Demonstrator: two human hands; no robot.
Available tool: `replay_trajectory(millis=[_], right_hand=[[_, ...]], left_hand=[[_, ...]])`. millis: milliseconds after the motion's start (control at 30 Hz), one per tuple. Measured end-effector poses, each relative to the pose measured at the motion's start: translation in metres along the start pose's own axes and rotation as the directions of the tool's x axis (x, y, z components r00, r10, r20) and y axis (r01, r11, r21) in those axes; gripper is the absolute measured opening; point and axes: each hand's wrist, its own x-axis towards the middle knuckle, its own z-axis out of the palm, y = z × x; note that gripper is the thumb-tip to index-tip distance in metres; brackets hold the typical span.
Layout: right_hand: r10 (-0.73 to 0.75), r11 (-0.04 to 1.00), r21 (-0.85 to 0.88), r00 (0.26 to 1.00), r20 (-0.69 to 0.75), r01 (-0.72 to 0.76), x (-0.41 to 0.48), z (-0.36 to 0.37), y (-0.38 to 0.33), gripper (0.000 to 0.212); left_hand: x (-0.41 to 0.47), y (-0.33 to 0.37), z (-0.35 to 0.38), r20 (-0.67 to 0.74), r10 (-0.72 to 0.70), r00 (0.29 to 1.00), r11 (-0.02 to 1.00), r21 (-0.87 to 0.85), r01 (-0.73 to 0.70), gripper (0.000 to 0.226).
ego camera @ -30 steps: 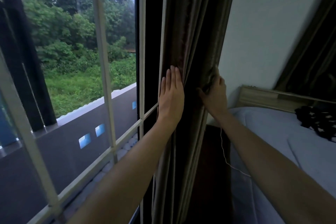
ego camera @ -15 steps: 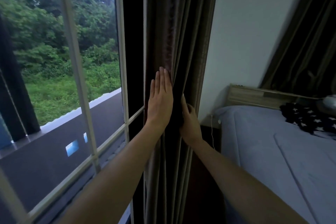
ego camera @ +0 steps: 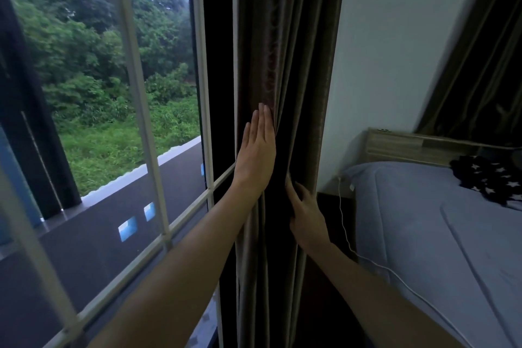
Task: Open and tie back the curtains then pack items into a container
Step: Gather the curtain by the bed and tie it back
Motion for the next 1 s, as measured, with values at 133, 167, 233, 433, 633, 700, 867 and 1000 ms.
replay_trajectory(millis=[133,167,233,433,633,700,867,1000], right_hand=[[0.003,0.999,0.053,0.996,0.089,-0.008,-0.018,0.003,-0.005,0.095],[0.004,0.998,0.060,0.996,0.089,-0.010,-0.022,0.003,-0.007,0.094],[0.009,0.999,0.047,0.996,0.093,-0.013,-0.026,0.002,-0.012,0.094],[-0.006,1.000,0.030,0.982,0.187,0.001,-0.032,-0.001,-0.027,0.094],[0.029,0.999,-0.022,0.959,0.282,-0.024,-0.050,0.006,-0.029,0.089],[0.045,0.998,-0.046,0.963,0.265,-0.034,-0.054,0.012,-0.029,0.088],[0.050,0.994,-0.112,0.956,0.290,-0.018,-0.049,0.024,-0.034,0.086],[-0.077,0.990,-0.072,0.883,0.463,0.124,-0.044,0.026,-0.015,0.065]], left_hand=[[0.000,-0.001,-0.001,0.031,-0.003,1.000,1.000,-0.029,0.004,0.082],[0.000,-0.001,-0.001,0.031,-0.005,1.000,0.999,-0.036,0.006,0.082],[-0.001,0.001,-0.002,0.030,-0.011,0.999,0.998,-0.059,0.013,0.082],[-0.003,0.007,-0.008,0.058,0.010,0.998,0.989,-0.151,-0.002,0.079],[-0.006,-0.002,-0.003,0.018,-0.037,0.999,0.938,-0.346,0.041,0.063],[-0.007,-0.002,-0.003,0.033,-0.069,0.997,0.921,-0.382,0.077,0.067],[-0.005,0.002,0.006,-0.022,-0.139,0.990,0.979,-0.153,0.134,0.083],[-0.003,0.005,0.010,-0.012,-0.150,0.989,0.988,0.029,0.150,0.078]])
